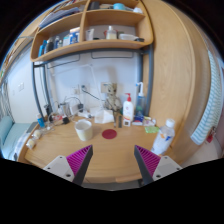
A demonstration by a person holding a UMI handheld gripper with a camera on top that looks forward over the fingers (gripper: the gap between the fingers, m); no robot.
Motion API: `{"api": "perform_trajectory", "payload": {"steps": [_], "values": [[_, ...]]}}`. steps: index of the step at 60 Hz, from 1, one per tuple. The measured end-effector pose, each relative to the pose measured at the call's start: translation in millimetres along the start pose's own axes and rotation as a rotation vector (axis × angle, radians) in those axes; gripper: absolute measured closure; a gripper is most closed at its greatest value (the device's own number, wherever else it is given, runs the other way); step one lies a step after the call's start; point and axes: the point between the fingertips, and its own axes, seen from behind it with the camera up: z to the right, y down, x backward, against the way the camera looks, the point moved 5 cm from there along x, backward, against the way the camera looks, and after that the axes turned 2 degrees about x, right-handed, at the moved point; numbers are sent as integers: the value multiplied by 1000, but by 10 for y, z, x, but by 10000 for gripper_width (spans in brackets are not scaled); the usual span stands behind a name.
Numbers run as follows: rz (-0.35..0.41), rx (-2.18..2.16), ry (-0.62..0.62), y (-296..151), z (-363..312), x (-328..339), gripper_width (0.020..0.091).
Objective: Pour water
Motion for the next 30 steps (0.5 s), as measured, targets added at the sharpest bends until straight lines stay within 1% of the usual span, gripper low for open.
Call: {"api": "perform_trajectory", "payload": {"steps": [4, 10, 13, 25, 30], "values": [[-24, -14, 53, 239, 436, -13, 252], [-64, -52, 128, 481, 1009, -97, 253], [-67, -76, 145, 551, 1214, -185, 251], [8, -30, 111, 523, 1681, -705, 247], [58, -22, 86, 423, 1778, -914, 258]]}}
